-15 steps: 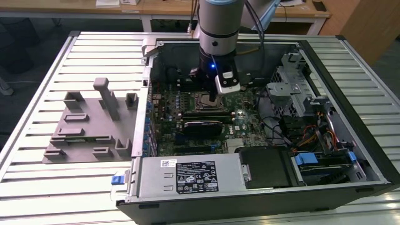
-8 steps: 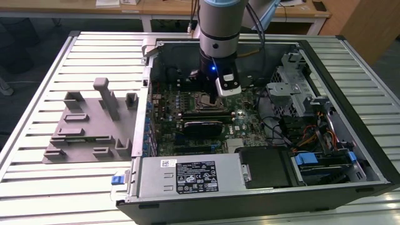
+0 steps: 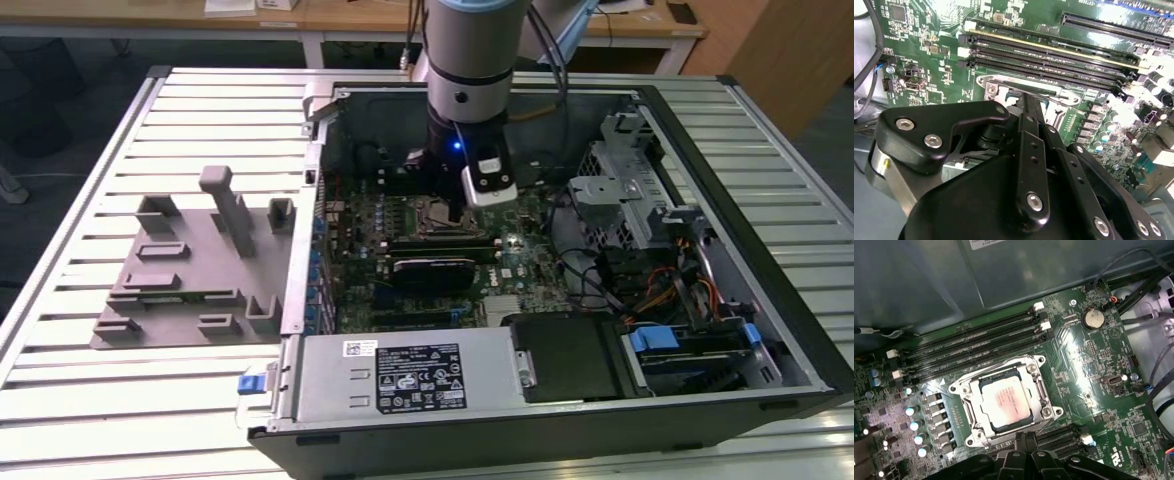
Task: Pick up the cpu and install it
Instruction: 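Install the second cpu locking lever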
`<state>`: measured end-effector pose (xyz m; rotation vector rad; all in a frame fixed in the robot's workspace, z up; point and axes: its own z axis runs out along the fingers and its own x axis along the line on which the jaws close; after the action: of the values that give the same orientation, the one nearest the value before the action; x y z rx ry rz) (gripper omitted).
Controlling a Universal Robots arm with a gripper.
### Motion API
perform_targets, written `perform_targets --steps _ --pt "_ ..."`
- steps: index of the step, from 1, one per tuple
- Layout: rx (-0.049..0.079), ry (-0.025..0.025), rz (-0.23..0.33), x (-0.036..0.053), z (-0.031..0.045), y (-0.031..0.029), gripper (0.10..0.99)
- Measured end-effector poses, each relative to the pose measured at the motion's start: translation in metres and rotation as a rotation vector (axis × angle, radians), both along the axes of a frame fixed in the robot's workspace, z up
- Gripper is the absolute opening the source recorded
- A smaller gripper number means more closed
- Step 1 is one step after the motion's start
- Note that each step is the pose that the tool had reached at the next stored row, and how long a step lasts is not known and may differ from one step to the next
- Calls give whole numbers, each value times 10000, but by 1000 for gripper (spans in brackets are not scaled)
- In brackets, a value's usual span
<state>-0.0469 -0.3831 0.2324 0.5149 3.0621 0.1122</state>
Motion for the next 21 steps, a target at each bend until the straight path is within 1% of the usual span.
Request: perform_targets --steps 8,12,15,19,21 --pt "0 0 0 -6 -11 -89 106" --pt "9 0 8 -41 -21 -116 106" --pt "76 0 31 -97 -30 -117 106" --pt "216 0 56 -169 -42 -118 106" --pt "235 0 63 -196 -45 -119 106"
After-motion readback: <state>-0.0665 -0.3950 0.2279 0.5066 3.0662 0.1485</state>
